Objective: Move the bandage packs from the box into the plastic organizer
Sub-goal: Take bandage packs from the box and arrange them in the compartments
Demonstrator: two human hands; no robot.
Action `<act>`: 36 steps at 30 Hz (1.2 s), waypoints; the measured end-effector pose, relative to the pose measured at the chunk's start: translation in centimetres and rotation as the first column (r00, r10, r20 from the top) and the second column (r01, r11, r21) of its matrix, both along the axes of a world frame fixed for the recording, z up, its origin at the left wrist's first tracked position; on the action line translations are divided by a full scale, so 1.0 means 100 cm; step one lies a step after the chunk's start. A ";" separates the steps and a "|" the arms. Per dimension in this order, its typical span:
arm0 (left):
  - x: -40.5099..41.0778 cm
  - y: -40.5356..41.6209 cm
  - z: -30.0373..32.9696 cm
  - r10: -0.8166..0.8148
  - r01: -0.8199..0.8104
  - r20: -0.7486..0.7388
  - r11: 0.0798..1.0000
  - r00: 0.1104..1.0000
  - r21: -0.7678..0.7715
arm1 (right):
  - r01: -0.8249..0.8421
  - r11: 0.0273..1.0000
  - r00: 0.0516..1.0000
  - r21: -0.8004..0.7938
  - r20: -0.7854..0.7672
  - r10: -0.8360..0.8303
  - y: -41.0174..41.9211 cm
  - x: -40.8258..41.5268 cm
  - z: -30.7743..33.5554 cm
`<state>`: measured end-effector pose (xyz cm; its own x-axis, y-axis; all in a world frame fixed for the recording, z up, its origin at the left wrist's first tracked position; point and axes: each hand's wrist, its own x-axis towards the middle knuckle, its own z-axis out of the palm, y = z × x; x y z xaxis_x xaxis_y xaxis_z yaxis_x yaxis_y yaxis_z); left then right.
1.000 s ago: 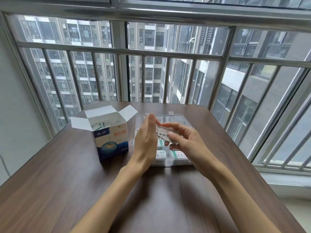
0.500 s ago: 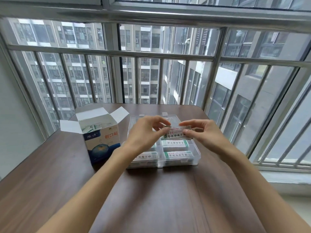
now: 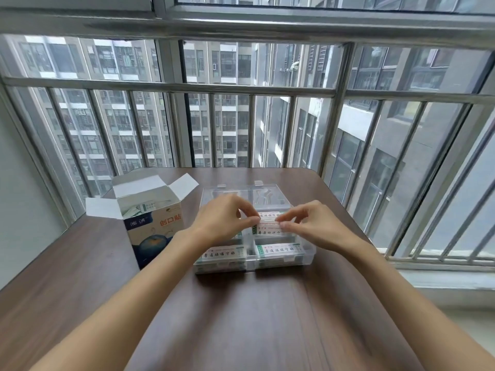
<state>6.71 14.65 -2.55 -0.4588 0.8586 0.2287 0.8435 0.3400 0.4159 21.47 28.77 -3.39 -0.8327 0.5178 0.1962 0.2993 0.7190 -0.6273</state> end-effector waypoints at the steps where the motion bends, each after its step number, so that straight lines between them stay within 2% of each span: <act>1: -0.001 -0.001 0.000 0.001 -0.001 -0.030 1.000 1.000 -0.020 | 0.007 0.998 1.000 0.059 0.018 -0.008 0.001 -0.001 -0.001; 3: -0.003 -0.001 0.000 -0.029 0.026 -0.055 0.998 0.998 -0.060 | 0.029 0.986 0.998 0.166 0.044 -0.036 0.004 -0.002 -0.001; 5: -0.003 -0.001 0.001 -0.058 0.054 -0.047 0.994 0.997 -0.091 | 0.048 0.977 0.996 0.207 0.070 -0.064 0.004 -0.003 0.000; 10: 0.003 0.003 0.003 -0.008 0.005 -0.020 0.990 1.000 -0.141 | 0.017 0.990 0.974 0.141 0.223 -0.049 -0.002 -0.006 0.015; 13: 0.004 0.006 0.005 0.009 -0.010 -0.007 0.985 1.000 -0.172 | 0.098 0.992 0.949 0.082 0.293 -0.117 0.003 -0.008 0.032; 16: 0.003 0.008 0.007 0.004 -0.004 0.002 0.982 1.000 -0.191 | 0.167 0.972 0.879 0.167 0.421 -0.223 0.010 -0.014 0.041; 20: 0.003 0.011 0.010 0.004 -0.003 0.005 0.977 1.000 -0.214 | 0.138 0.947 0.782 0.291 0.555 -0.284 0.002 -0.024 0.040; 24: 0.002 0.012 0.009 0.000 0.000 0.002 0.976 1.000 -0.216 | 0.143 0.938 0.750 0.316 0.584 -0.311 -0.009 -0.030 0.043; 36: 0.000 0.019 0.006 -0.006 0.005 -0.005 0.971 1.000 -0.240 | 0.208 0.926 0.753 0.314 0.553 -0.357 -0.016 -0.027 0.037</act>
